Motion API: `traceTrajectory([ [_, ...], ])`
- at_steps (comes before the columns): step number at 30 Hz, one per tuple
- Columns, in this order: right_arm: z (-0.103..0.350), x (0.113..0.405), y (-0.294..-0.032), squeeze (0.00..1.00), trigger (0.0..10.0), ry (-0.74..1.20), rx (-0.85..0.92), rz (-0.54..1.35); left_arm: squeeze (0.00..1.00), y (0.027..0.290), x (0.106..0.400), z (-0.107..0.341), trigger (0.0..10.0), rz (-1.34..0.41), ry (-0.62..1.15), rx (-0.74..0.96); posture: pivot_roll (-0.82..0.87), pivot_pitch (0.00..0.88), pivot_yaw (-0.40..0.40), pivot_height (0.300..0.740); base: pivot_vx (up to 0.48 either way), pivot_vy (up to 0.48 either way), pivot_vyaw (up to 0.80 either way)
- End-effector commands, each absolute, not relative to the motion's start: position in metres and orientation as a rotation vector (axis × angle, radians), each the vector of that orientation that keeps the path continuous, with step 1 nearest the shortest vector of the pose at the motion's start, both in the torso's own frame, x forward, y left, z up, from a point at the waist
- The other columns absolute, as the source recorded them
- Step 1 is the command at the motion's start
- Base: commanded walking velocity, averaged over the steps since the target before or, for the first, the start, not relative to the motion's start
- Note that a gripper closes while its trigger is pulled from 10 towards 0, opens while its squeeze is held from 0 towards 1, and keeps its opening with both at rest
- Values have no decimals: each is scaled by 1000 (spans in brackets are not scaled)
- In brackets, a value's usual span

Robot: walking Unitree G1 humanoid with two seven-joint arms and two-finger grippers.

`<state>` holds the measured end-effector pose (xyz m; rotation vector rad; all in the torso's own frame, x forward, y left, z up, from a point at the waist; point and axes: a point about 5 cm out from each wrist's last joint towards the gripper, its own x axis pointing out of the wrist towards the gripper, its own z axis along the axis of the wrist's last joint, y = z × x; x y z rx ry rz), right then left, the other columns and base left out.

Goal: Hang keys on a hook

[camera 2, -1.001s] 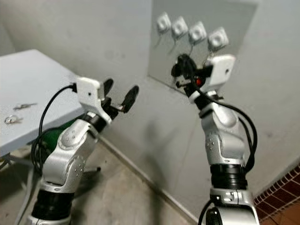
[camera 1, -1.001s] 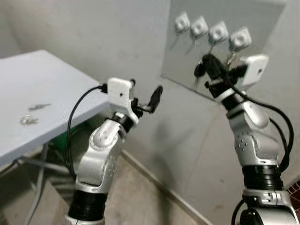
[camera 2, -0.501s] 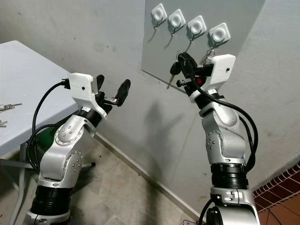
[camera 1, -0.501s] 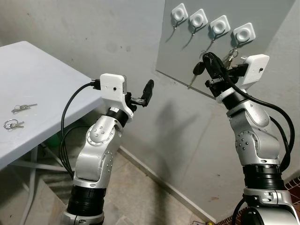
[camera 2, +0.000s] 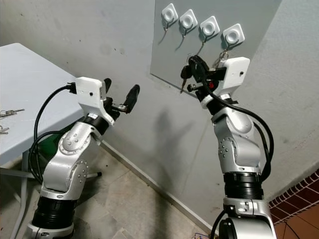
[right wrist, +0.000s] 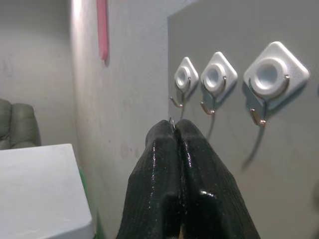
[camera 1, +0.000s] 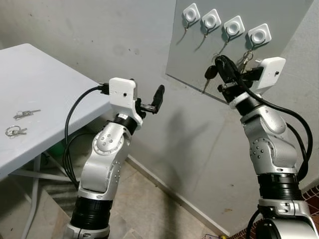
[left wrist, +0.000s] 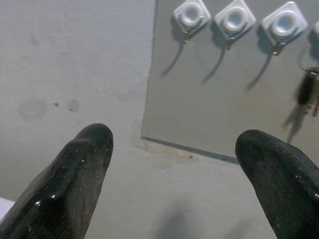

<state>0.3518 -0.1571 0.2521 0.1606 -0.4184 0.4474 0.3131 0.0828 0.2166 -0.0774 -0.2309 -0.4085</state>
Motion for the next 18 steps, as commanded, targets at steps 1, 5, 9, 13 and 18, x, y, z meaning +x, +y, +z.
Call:
traceTrajectory([
  [1, 259, 356, -157, 0, 10000, -432, 176, 446, 0, 78, 311, 227, 10000, -431, -271, -58, 66, 0, -69, 740, 0, 0, 0],
  [5, 261, 363, -153, 0, 10000, -423, 196, 452, 0, 78, 310, 229, 10000, -438, -281, -56, 71, 0, -70, 740, 0, 0, 0],
  [9, 263, 368, -148, 0, 10000, -418, 216, 462, 0, 78, 309, 230, 10000, -447, -284, -60, 76, 0, -73, 740, 0, 0, 0],
  [13, 264, 374, -145, 0, 10000, -412, 253, 464, 0, 77, 307, 230, 10000, -467, -288, -38, 80, 0, -75, 740, 0, 0, 0],
  [18, 264, 380, -143, 0, 10000, -404, 296, 456, 0, 74, 303, 231, 10000, -497, -296, -17, 81, 0, -75, 740, 0, 0, 0],
])
